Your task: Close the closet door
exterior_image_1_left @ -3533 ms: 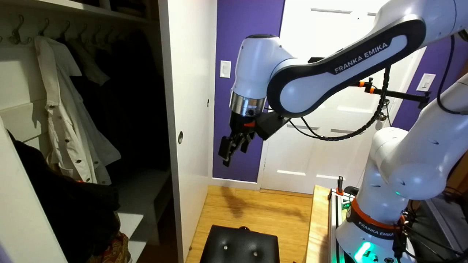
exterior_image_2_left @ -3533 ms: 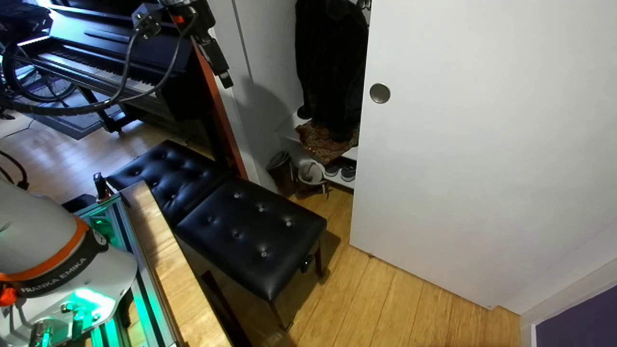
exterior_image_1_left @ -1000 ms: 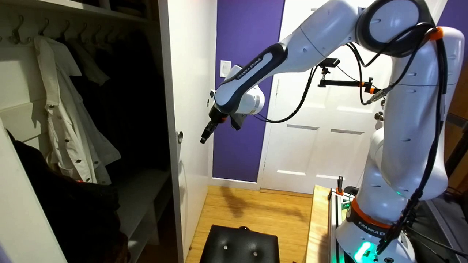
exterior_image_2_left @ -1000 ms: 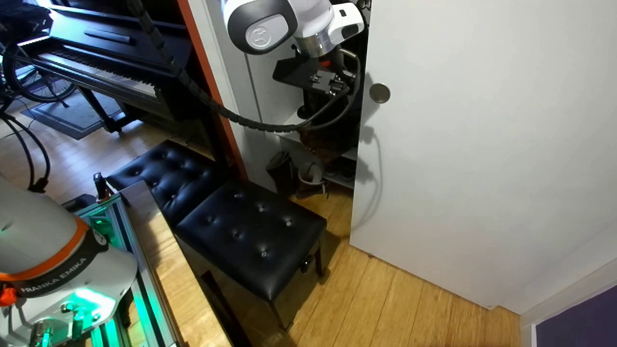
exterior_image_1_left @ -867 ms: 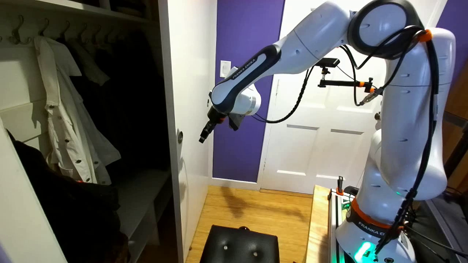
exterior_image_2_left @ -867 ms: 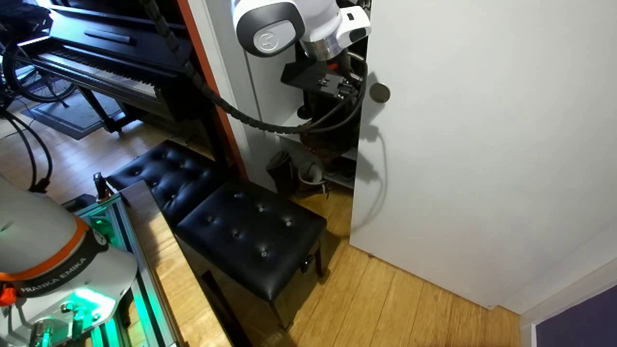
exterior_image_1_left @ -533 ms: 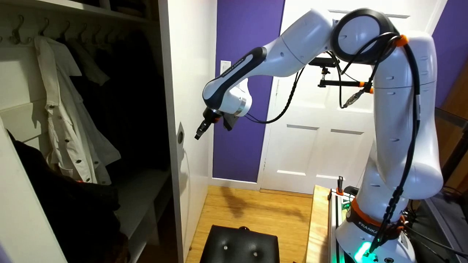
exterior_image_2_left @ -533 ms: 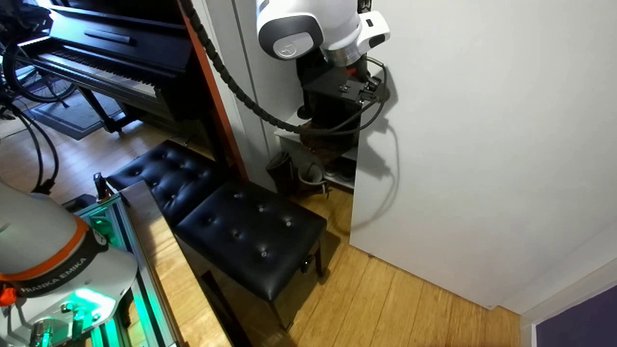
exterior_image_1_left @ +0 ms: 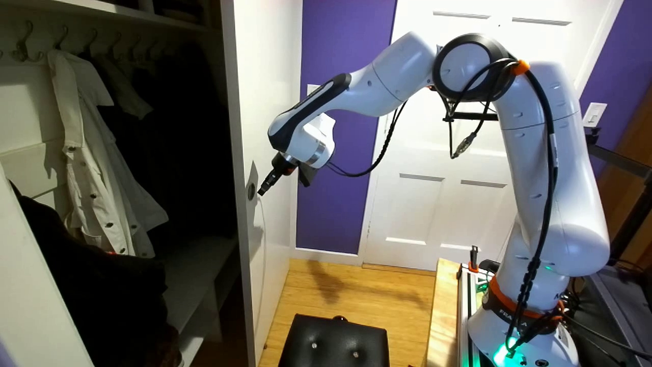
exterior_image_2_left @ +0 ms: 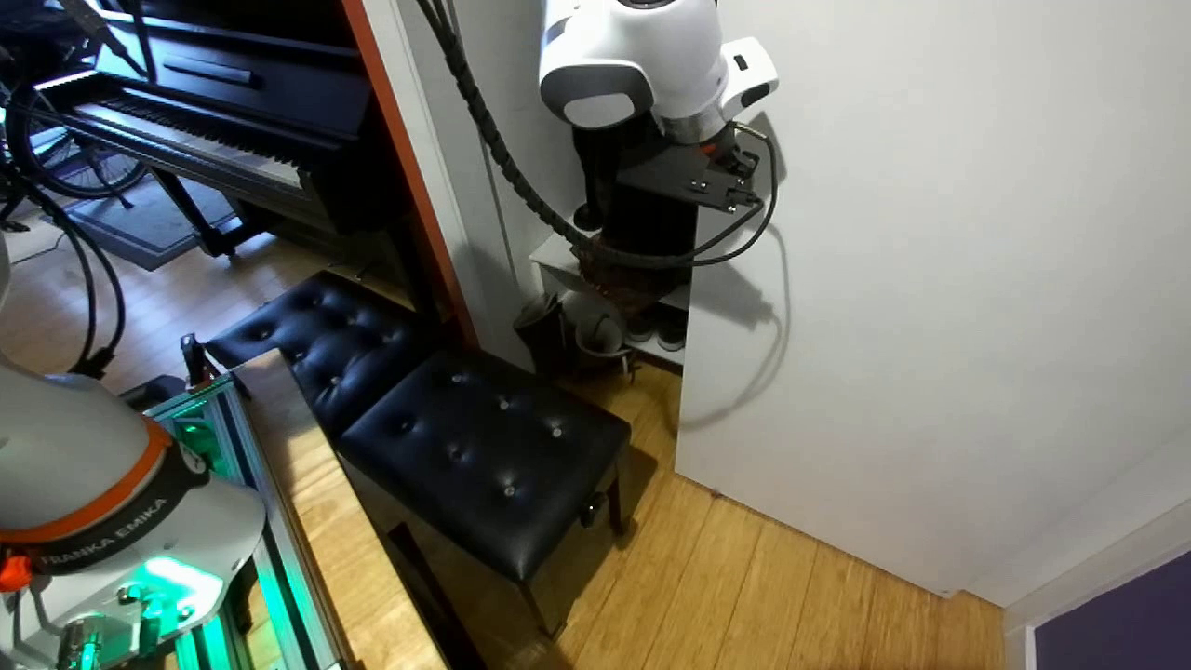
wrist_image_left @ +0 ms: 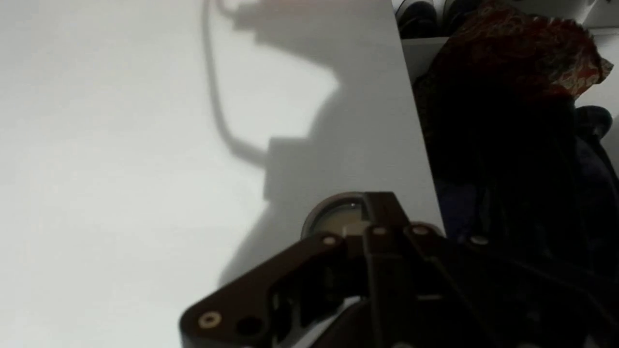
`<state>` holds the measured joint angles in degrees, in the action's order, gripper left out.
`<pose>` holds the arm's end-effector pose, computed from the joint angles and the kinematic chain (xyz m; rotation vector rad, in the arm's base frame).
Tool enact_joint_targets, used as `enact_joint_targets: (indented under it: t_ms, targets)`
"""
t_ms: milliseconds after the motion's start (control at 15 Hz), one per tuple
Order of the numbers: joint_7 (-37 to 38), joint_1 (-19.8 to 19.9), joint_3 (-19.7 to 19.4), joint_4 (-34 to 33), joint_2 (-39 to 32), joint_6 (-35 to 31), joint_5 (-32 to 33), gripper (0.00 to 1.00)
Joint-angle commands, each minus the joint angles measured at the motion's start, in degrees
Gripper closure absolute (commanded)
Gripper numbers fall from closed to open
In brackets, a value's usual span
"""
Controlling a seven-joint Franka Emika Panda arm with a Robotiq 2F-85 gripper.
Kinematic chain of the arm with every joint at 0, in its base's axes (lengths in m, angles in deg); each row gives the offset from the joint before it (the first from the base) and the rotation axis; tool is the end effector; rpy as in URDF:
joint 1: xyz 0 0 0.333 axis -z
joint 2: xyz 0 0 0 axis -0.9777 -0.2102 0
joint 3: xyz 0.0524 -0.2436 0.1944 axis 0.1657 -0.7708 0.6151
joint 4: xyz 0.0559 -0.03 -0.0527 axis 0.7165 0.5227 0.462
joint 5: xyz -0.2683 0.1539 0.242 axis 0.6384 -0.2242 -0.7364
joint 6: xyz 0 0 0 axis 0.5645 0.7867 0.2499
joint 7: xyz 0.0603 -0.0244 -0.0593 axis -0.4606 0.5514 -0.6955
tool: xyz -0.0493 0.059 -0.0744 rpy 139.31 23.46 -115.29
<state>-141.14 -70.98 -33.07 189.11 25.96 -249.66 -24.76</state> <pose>0.6540 -0.0909 0.3040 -2.8828 -0.4522 -0.9462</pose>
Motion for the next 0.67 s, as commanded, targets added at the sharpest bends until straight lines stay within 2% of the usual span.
enact_joint_targets:
  t_ms: [0,400,600]
  targets:
    - [-5.1,2.7,3.5,-3.8,-3.3,-0.6,-3.8,1.00]
    - [-10.5,4.5,7.0,-7.6,-6.5,-2.3,-6.7,1.00]
    - [-12.8,5.5,8.4,-7.3,-6.3,-1.6,-7.6,1.00]
